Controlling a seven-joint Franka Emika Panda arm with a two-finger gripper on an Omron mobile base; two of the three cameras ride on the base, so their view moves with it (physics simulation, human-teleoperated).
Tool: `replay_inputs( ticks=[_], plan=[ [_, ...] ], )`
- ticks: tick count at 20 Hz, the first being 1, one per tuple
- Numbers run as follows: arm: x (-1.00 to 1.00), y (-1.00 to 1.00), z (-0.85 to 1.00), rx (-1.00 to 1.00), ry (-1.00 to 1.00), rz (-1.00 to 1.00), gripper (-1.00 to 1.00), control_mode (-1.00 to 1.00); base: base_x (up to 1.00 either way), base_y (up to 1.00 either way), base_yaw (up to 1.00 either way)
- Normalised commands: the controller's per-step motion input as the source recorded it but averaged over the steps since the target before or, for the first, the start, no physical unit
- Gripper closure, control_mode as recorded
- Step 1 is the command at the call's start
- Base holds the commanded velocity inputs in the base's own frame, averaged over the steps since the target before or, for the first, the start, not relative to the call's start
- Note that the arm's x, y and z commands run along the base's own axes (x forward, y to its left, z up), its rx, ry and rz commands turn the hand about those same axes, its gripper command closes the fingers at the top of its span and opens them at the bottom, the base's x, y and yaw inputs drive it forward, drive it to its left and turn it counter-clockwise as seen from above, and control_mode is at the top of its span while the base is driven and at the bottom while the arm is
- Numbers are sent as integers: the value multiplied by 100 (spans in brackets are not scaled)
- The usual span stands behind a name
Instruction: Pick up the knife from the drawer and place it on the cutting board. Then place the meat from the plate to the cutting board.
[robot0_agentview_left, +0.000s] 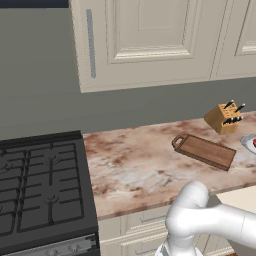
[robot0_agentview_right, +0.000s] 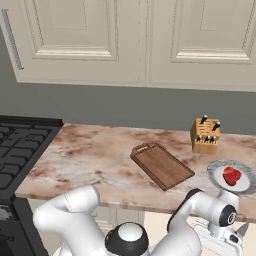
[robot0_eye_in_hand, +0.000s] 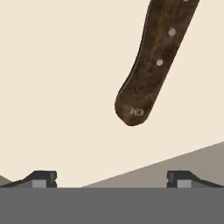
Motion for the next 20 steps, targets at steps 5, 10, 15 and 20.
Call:
replay_inputs(
  ticks=[5,10,15,20],
  plan=[
    [-1,0,-18,5,-16,0,-100,-100,0,0,0],
    [0,0,-11,5,-18,0,-100,-100,0,0,0],
    [2,0,-4,2,-12,0,-100,-100,0,0,0],
    [8,0,-12,0,-6,0,-100,-100,0,0,0]
  ],
)
